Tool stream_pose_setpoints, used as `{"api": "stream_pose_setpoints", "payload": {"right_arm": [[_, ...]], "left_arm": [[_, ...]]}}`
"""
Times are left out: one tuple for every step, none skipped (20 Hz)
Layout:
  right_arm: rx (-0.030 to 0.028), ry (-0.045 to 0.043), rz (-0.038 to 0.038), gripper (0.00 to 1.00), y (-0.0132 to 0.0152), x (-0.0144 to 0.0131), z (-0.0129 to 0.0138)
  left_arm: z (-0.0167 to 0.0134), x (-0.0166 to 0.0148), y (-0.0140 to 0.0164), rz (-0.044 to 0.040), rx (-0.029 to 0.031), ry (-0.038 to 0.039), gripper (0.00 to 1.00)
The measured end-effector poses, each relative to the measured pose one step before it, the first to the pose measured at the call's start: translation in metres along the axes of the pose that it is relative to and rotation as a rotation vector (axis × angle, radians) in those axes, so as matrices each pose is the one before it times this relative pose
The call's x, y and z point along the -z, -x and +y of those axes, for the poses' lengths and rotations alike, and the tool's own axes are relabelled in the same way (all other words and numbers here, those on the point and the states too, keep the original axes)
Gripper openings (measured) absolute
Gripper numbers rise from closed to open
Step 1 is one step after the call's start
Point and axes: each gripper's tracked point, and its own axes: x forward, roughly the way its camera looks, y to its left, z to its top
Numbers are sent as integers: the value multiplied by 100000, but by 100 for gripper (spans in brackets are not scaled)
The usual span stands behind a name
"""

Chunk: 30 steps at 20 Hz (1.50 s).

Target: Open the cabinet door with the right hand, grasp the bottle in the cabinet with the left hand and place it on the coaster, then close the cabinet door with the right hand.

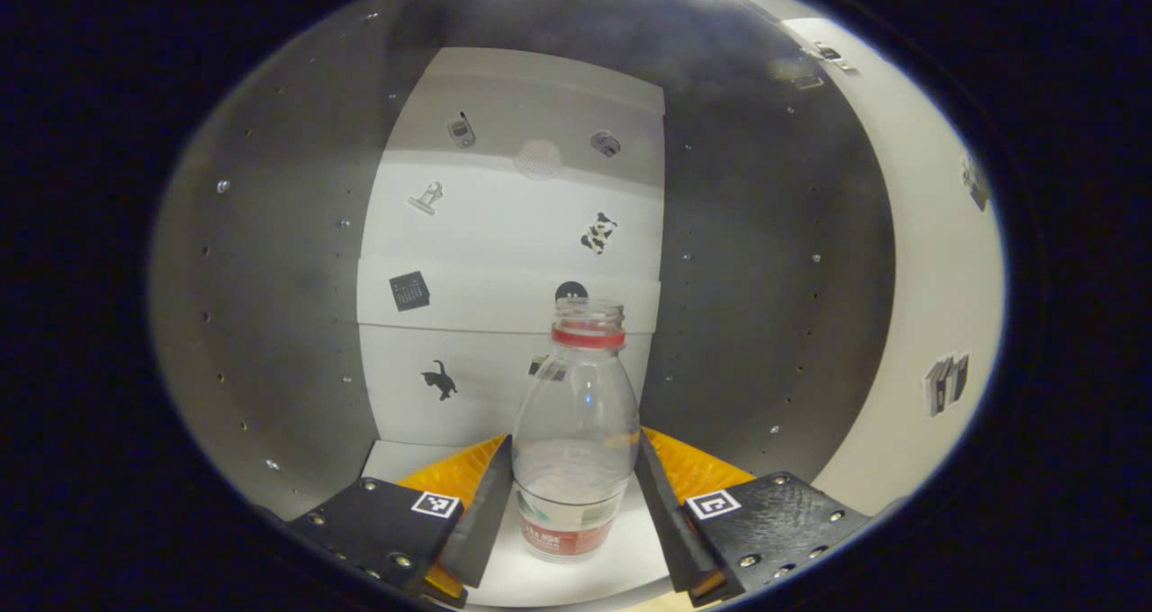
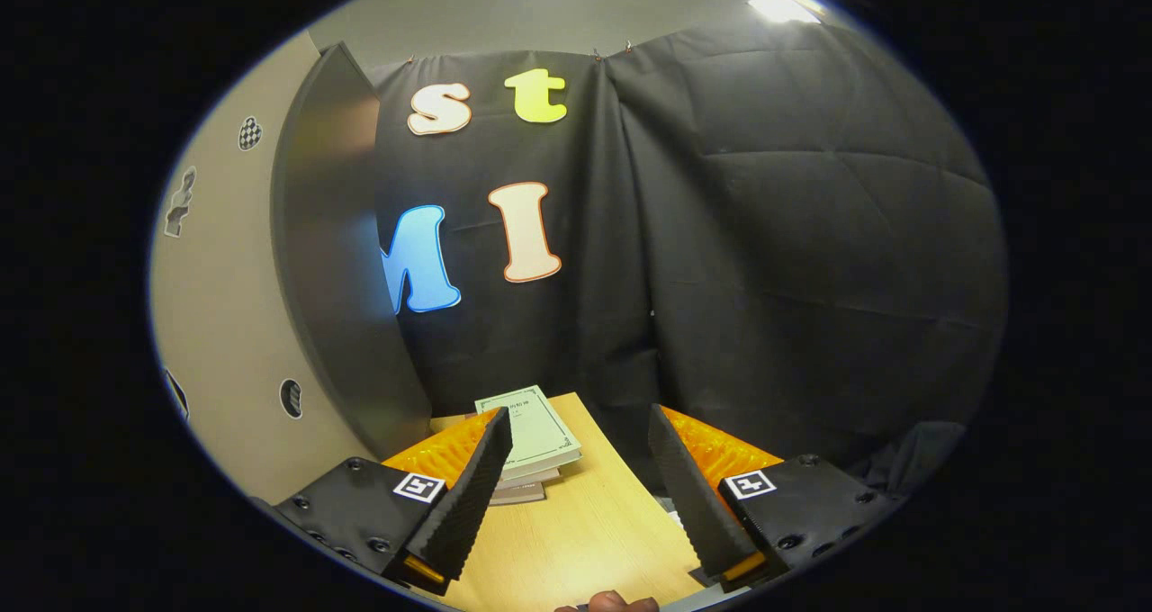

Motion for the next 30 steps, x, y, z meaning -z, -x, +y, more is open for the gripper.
{"api": "stream_pose_setpoints", "payload": {"right_arm": [[129,-231,-458,97,-51,-136,-81],[-157,-479,-39,97,15,-15,37],[-440,-655,155,97,-10,87,115],[-459,-653,111,97,121,-18,105],[-508,-506,-88,97,80,-35,219],[-718,-241,-391,97,162,-125,265],[-785,96,-426,97,174,-126,361],[-860,271,-255,97,246,91,395],[-1002,190,-131,97,302,104,361],[-754,-7,-416,90,390,16,430],[-868,-125,-1496,97,365,-300,467],[-923,70,-1297,97,315,-357,444],[-381,170,-569,97,329,-80,335],[-135,-81,-646,97,451,-142,217],[-348,-367,-859,90,438,-244,292],[-680,-599,-585,97,435,-165,300],[-669,-512,-100,97,393,-66,323],[100,-238,138,97,271,6,254],[1136,-206,-399,97,409,-198,-55],[1346,-717,-1554,97,483,-531,-17],[41,-1489,-1781,97,447,-491,461],[-302,-1784,-1581,90,471,-376,523],[-302,-1764,-790,90,440,-47,588],[-85,-1372,196,97,402,74,368],[171,-899,465,97,397,203,325],[456,188,561,97,403,58,187],[-360,60,-178,90,439,-4,453],[-242,122,28,90,458,15,375],[-152,161,209,97,442,196,335],[199,651,686,97,360,180,136]], "left_arm": [[-141,121,457,331,88,76,74],[74,-113,582,-343,-460,-526,72],[-33,-98,527,-644,225,-343,75],[-94,-212,853,-667,219,127,72],[11,-181,996,-587,155,499,77],[-37,-308,1125,-759,443,318,77],[159,-283,1266,-676,-11,-8,77],[308,-279,1301,-622,-214,-162,76],[225,-141,1520,-513,-163,-172,75],[265,-109,1617,-408,-220,-389,74],[523,-46,1561,-425,-640,-748,73],[543,89,1884,26,-1180,-1177,72],[789,621,2058,2000,-2064,-1368,72],[1094,727,2383,2467,-3261,-1061,72],[1131,526,2170,489,-3322,-727,72],[1118,504,2021,313,-3287,-242,72],[1482,854,1895,494,-3401,295,72],[1452,810,1837,360,-3251,882,72],[1700,1219,1542,67,-3323,1263,72],[1797,1377,1486,428,-3826,1611,72],[2017,1789,1321,914,-4217,1901,74],[1897,1897,1174,842,-3764,1996,74],[2143,2098,1080,510,-4185,1103,74],[2010,1834,751,-1158,-4385,-619,75],[1690,2063,973,584,-3213,-1858,72],[1160,2046,644,425,-1599,-2646,72],[730,2076,418,942,-944,-2223,75],[342,1876,250,1173,426,-702,72],[270,1528,187,641,765,845,72],[25,1312,211,394,737,1679,77]]}}
